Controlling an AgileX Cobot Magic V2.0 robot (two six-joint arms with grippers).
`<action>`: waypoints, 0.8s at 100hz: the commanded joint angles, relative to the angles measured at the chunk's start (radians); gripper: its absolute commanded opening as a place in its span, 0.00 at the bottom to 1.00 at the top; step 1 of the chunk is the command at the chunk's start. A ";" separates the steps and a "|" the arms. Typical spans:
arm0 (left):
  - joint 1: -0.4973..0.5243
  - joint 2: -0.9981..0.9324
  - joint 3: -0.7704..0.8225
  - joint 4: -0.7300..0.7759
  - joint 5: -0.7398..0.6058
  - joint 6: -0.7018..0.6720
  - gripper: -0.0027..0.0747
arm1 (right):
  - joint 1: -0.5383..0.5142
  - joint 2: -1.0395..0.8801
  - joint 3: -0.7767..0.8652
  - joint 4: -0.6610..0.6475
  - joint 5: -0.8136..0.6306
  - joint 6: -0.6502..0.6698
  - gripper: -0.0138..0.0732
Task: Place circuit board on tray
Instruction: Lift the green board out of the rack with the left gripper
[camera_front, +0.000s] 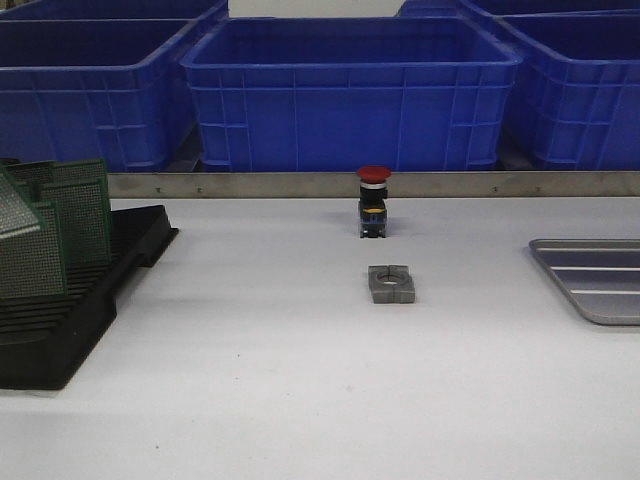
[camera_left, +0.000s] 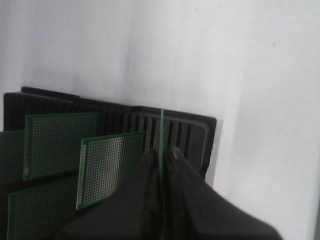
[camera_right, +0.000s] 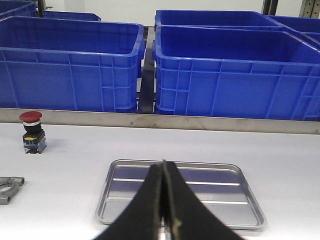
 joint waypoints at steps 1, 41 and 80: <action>-0.014 -0.056 -0.034 -0.125 0.008 -0.009 0.01 | -0.001 -0.026 -0.014 -0.006 -0.082 -0.001 0.03; -0.297 0.004 -0.034 -0.478 0.032 -0.004 0.01 | -0.001 -0.026 -0.014 -0.006 -0.082 -0.001 0.03; -0.447 0.078 -0.034 -0.574 0.018 -0.004 0.01 | -0.001 -0.026 -0.017 0.001 -0.082 -0.001 0.03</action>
